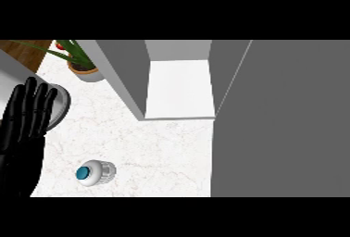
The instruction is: Pick up the bottled water, place it into the cabinet and close the cabinet
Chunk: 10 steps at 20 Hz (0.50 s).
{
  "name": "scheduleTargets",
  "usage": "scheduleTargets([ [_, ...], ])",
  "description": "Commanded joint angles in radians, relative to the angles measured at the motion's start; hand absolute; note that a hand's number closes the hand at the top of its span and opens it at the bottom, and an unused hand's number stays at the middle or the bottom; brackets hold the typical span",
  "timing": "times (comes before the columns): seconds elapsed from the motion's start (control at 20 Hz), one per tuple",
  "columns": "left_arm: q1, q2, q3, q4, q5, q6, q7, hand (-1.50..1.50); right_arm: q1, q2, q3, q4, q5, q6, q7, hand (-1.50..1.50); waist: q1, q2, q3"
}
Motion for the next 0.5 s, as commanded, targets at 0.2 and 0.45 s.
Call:
scheduleTargets([
  [0.2,0.232,-0.077,-0.081,-0.223,-0.123,0.089,0.014,-1.50,0.219,-0.027,0.020,-0.142,-0.002,0.062,0.027,-1.50,0.020,-0.025,-0.016],
  [0.45,0.363,-0.102,-0.176,-0.295,0.098,0.235,0.137,-1.50,0.300,-0.016,0.091,-0.201,-0.169,0.153,0.097,-1.50,0.022,-0.027,-0.016],
])
